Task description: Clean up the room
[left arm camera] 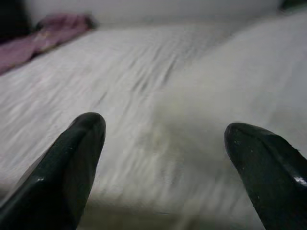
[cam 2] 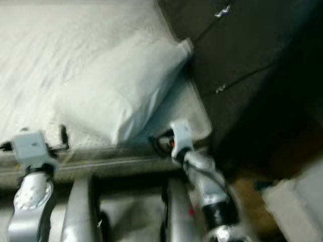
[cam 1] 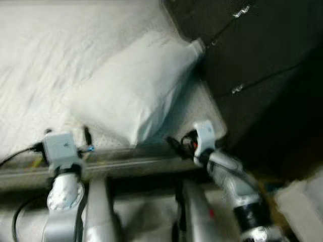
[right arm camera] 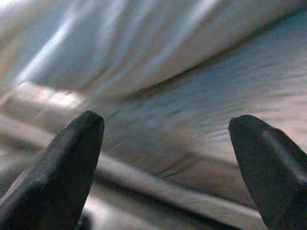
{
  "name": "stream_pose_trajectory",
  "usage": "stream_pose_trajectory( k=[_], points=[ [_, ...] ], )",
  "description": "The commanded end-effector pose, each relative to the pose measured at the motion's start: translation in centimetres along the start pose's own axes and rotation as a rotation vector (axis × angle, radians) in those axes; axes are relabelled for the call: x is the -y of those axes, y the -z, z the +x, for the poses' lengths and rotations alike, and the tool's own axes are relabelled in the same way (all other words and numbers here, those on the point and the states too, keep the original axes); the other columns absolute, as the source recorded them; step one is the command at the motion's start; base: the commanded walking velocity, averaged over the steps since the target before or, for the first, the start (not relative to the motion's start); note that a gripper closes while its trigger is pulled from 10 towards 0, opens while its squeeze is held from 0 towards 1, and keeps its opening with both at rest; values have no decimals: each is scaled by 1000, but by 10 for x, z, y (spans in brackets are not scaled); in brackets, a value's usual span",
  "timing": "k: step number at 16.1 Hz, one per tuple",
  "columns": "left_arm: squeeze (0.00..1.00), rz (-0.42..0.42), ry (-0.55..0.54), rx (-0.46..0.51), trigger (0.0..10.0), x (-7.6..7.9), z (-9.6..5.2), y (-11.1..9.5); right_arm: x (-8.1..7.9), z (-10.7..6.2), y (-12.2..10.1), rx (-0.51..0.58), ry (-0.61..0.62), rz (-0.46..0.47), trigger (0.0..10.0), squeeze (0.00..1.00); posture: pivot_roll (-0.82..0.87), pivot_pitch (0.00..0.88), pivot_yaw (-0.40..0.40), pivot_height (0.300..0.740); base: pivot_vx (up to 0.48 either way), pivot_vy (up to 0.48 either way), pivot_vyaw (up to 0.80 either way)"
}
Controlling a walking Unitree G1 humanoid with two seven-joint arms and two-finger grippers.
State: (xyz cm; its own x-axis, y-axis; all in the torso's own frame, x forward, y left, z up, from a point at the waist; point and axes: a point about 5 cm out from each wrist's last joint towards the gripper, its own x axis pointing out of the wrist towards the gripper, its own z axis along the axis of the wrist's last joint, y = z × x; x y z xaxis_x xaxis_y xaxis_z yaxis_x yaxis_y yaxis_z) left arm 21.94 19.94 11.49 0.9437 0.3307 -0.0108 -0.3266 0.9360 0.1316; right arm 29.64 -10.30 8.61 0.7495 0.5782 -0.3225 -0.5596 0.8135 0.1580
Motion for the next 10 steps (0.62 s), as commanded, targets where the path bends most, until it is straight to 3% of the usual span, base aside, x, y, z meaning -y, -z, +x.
stream_pose_trajectory(
  k=[1,4,6,8,10],
  points=[
    [0,34,-5,-24,10000,-8,-5,4,-15,1,1,-46,-161,-8,10000,0,-6,134,-42,533,0,0,0],
    [0,65,-29,-56,10000,-16,-17,9,-23,7,6,-117,-245,-4,10000,0,24,130,-45,533,0,0,0],
    [0,77,-35,-65,10000,-19,-24,9,-23,20,-7,-73,-187,46,10000,0,50,127,-44,533,0,0,0],
    [0,80,-43,-70,10000,-21,-25,10,-23,27,-18,-50,-151,125,10000,0,52,125,-43,533,0,0,0],
    [0,88,-41,-70,10000,-22,-24,9,-24,31,-27,-24,-101,146,10000,0,57,120,-38,533,0,0,0]
  ],
)
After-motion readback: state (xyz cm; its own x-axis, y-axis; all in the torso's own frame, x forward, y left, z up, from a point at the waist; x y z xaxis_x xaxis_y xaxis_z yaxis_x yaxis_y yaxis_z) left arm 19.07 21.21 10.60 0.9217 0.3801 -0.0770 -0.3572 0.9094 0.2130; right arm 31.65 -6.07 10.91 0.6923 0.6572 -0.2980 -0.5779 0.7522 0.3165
